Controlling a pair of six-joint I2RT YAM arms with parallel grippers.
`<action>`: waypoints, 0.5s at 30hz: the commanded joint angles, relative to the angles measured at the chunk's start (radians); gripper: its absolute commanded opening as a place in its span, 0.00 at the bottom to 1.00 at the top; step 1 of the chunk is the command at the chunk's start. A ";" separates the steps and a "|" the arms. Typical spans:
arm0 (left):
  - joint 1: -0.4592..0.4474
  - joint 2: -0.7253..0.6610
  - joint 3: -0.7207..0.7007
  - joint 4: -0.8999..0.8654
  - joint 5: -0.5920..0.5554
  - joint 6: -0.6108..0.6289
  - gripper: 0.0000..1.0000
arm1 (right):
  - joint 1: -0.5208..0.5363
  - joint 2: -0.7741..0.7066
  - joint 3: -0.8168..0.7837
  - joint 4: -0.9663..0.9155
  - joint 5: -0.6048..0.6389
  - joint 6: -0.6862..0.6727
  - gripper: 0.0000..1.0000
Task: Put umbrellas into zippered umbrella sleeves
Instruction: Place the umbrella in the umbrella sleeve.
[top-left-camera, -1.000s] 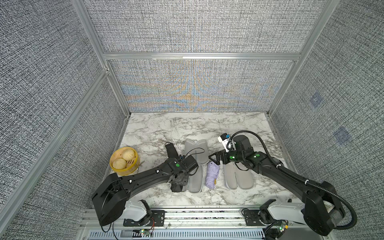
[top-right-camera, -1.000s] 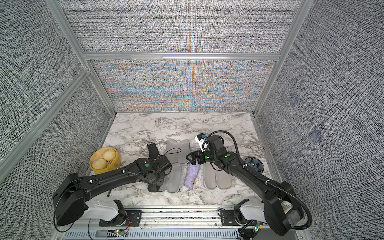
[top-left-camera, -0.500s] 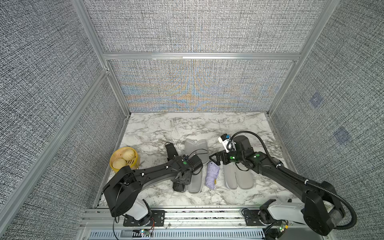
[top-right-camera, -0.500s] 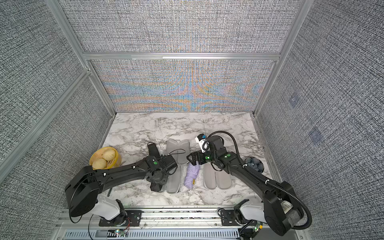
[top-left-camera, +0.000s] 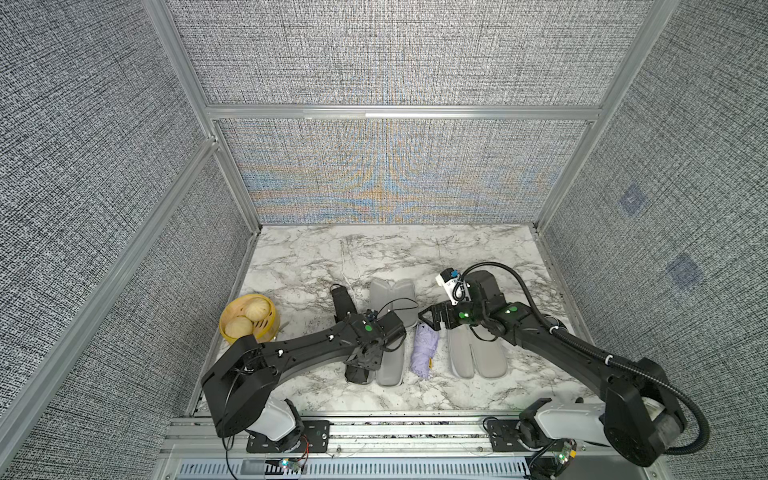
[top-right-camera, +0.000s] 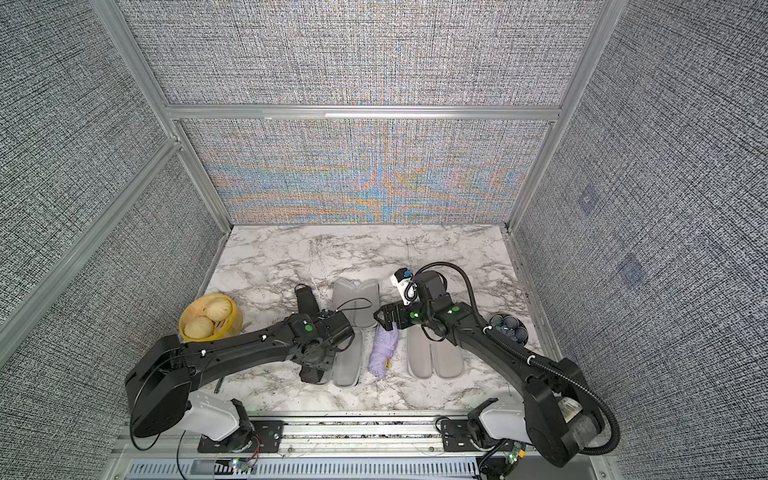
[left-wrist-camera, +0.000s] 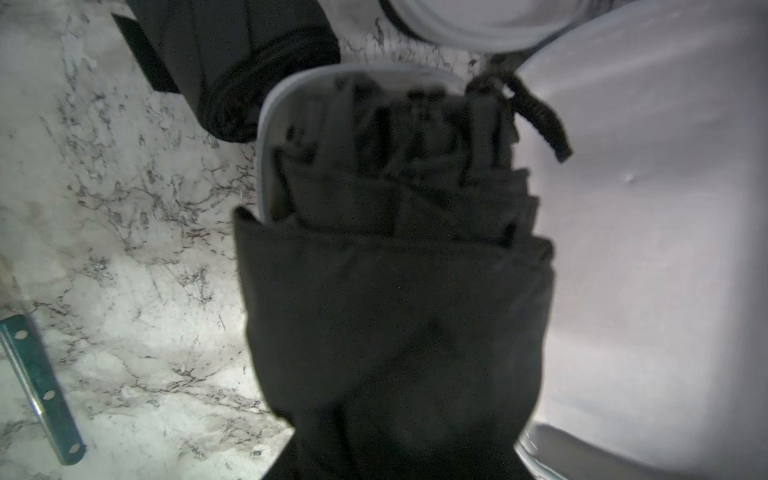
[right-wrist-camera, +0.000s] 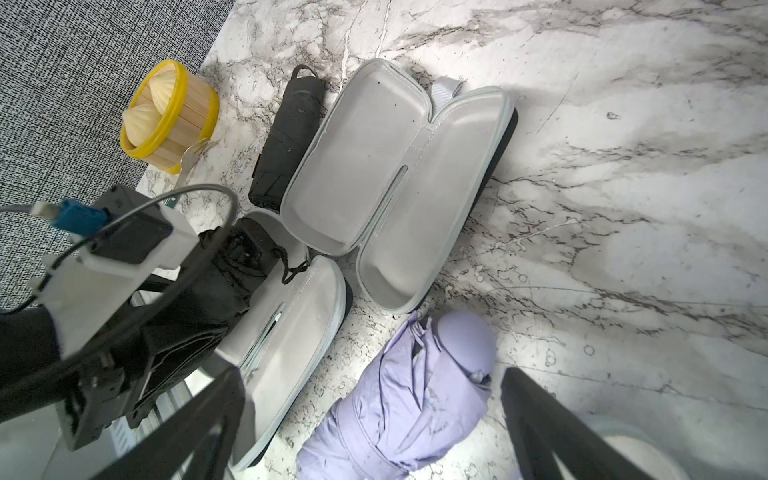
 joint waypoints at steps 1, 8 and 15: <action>0.000 0.041 0.010 -0.022 -0.026 -0.004 0.44 | -0.001 -0.005 0.005 -0.003 0.001 -0.006 0.99; 0.000 0.088 0.009 -0.018 -0.043 0.003 0.48 | -0.003 -0.006 0.002 -0.006 -0.001 0.002 0.99; 0.000 0.109 0.042 -0.015 -0.097 0.024 0.69 | -0.003 -0.031 -0.020 0.013 -0.035 0.015 0.99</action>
